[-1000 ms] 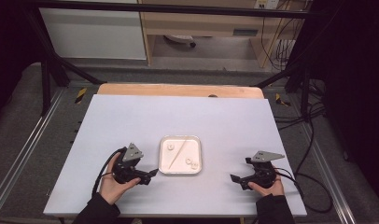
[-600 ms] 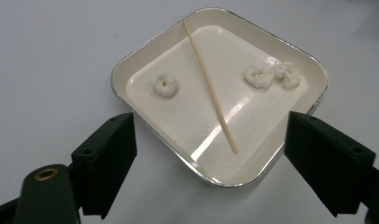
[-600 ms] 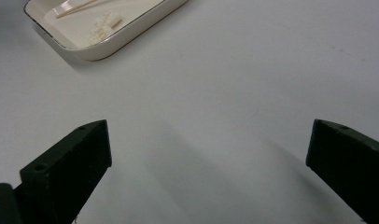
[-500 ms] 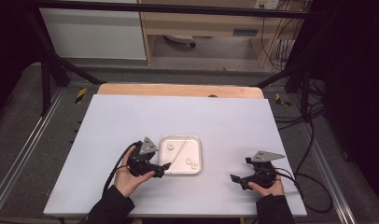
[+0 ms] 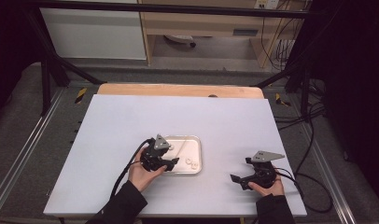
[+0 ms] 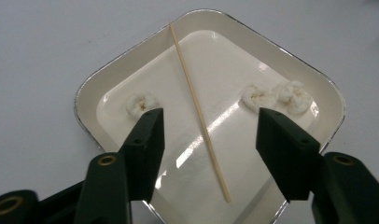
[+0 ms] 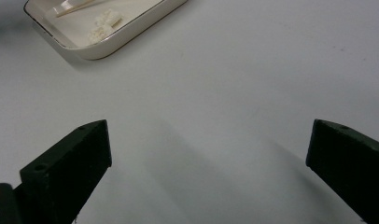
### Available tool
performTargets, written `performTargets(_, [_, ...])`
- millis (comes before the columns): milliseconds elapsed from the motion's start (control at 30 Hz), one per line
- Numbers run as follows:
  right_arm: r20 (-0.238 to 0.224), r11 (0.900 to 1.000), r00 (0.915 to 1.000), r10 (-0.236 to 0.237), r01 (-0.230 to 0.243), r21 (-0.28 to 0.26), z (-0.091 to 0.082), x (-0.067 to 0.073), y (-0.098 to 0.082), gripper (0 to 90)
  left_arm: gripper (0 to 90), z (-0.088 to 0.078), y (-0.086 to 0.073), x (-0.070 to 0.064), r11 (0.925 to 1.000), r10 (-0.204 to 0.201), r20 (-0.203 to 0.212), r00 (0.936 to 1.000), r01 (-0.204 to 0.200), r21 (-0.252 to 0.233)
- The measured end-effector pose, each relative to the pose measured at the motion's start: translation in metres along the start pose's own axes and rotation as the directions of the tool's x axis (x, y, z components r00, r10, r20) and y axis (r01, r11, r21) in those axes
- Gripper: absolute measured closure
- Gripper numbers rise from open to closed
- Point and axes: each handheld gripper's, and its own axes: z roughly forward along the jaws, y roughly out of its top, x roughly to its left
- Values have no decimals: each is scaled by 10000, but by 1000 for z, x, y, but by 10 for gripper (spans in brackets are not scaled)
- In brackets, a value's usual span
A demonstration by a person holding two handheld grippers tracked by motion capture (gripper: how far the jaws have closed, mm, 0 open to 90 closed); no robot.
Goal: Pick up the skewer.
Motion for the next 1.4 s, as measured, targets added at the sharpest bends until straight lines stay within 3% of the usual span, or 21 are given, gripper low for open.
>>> performTargets(233, [-31,10000,10000,25,-25,-14,0,0,0,8,571,13,2,-2,9991,-294,-116,9995,298,295])
performTargets(500, [-68,10000,10000,58,-58,-33,0,0,0,8,661,22,0,-6,9984,-202,-477,9987,226,518])
performTargets(733, [-83,10000,10000,51,-51,-53,0,0,0,8,765,26,0,-9,9982,-258,-443,9987,282,536])
performTargets(1033, [-86,10000,10000,43,-43,-59,0,0,0,8,800,29,-1,-10,9975,-342,-473,9983,370,595])
performTargets(1400, [-103,10000,9999,50,-51,-58,0,0,0,8,874,30,-4,-13,9987,-265,-810,9964,300,416])
